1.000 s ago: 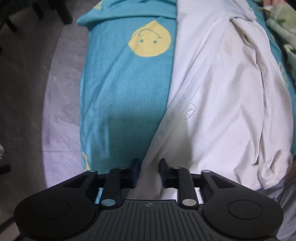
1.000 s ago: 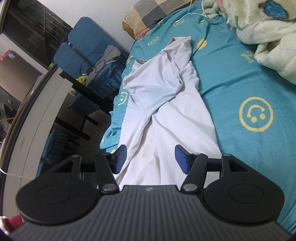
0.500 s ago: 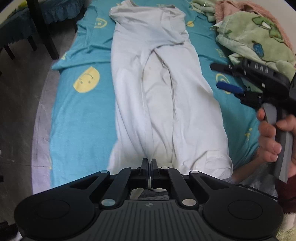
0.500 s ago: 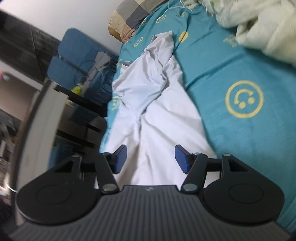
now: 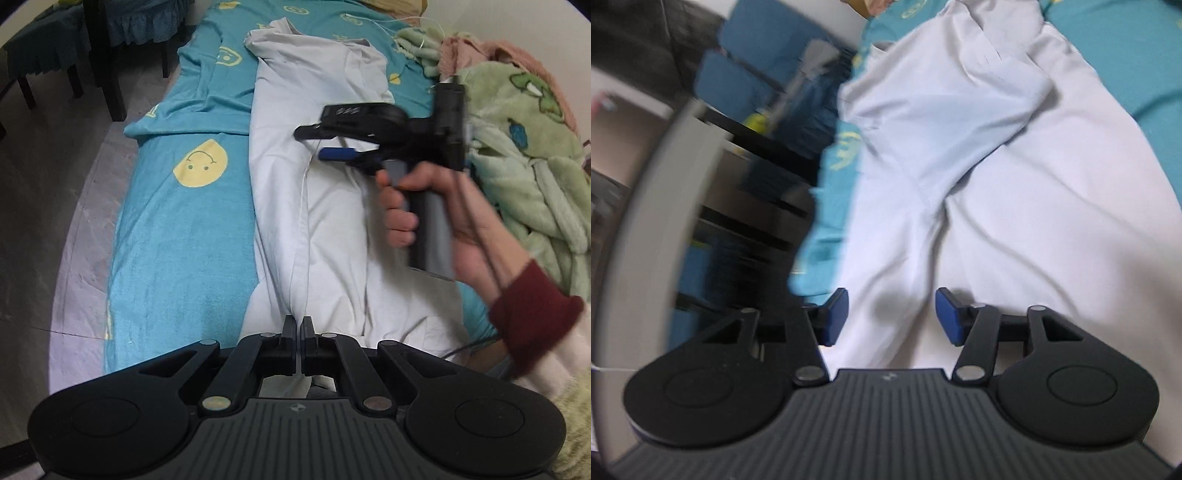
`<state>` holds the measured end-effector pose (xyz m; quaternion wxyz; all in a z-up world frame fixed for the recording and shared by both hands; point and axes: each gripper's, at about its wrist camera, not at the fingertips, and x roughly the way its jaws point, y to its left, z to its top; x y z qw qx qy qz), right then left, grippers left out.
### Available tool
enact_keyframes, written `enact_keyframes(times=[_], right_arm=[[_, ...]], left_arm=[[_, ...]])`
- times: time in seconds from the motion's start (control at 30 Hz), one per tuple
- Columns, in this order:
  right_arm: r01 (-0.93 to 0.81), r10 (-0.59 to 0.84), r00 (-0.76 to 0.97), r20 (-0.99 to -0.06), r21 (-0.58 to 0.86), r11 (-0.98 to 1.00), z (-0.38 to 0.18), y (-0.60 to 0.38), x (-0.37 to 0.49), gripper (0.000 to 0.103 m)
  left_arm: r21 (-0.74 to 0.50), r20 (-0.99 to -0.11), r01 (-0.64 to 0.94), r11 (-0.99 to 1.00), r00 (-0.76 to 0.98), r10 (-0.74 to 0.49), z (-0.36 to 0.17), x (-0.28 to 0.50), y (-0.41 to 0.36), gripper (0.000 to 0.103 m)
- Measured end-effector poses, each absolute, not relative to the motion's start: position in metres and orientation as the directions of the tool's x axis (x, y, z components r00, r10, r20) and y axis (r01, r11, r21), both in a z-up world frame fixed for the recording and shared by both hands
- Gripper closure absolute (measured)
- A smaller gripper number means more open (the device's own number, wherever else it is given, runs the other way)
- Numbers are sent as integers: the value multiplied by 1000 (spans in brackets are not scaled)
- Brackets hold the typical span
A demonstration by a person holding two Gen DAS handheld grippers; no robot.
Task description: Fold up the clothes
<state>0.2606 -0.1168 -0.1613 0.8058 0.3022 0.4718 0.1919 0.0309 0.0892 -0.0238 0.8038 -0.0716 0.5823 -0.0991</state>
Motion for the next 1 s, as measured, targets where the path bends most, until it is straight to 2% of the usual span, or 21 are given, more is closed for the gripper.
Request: enact_keyframes(times=[0.03, 0.07, 0.1, 0.17, 0.3, 0.43, 0.5, 0.57, 0.6, 0.67, 0.7, 0.73, 0.77, 0.8, 0.83, 0.87, 1.0], right_arm=[[-41, 590, 491, -641, 659, 751, -163, -114, 264, 71], [-50, 597, 507, -621, 671, 740, -161, -117, 265, 90], [-58, 606, 524, -598, 685, 726, -159, -120, 265, 99], [-66, 607, 568, -556, 705, 707, -149, -129, 264, 99], [-70, 540, 648, -538, 663, 745, -121, -150, 262, 99], [-45, 509, 624, -593, 623, 781, -125, -159, 264, 98], [-32, 511, 600, -616, 620, 784, -128, -162, 259, 96], [-32, 512, 581, -633, 611, 791, -123, -168, 250, 95], [-29, 506, 574, -644, 602, 798, -119, -171, 244, 95], [-14, 477, 581, -659, 578, 816, -104, -182, 225, 95], [-2, 462, 587, -665, 569, 822, -97, -191, 213, 94], [11, 447, 592, -671, 561, 827, -90, -200, 199, 92], [16, 434, 594, -678, 550, 835, -84, -209, 184, 83], [18, 422, 594, -684, 537, 844, -79, -217, 169, 61], [29, 407, 594, -694, 524, 851, -77, -225, 154, 48], [41, 391, 594, -703, 512, 858, -75, -233, 139, 28], [164, 328, 528, -784, 473, 866, -93, -253, 104, 26]], left_arm=[[-252, -916, 70, 965, 304, -262, -23, 31, 88, 101], [-275, -910, 64, 959, 305, -281, -22, 30, 86, 101], [-301, -904, 59, 952, 301, -305, -21, 31, 84, 101], [-362, -885, 43, 931, 298, -358, -22, 32, 76, 101], [-509, -830, -50, 859, 293, -475, -39, 37, 59, 101], [-476, -859, -70, 877, 253, -446, -69, 39, 35, 99], [-438, -881, -55, 897, 224, -417, -78, 37, 32, 88], [-408, -891, -20, 913, 229, -393, -79, 35, 32, 68], [-399, -888, -17, 917, 257, -381, -75, 33, 36, 63], [-395, -888, -22, 918, 267, -375, -82, 40, 44, 41], [-394, -887, -25, 919, 271, -373, -86, 44, 48, 35], [-392, -887, -28, 919, 275, -370, -89, 47, 52, 26], [-391, -887, -30, 920, 279, -368, -93, 51, 56, 23], [-389, -887, -33, 921, 283, -365, -97, 55, 60, 23], [-388, -887, -36, 921, 287, -362, -100, 58, 64, 23], [-386, -887, -39, 922, 291, -360, -104, 62, 68, 23], [-381, -886, -50, 923, 306, -349, -119, 76, 83, 23]])
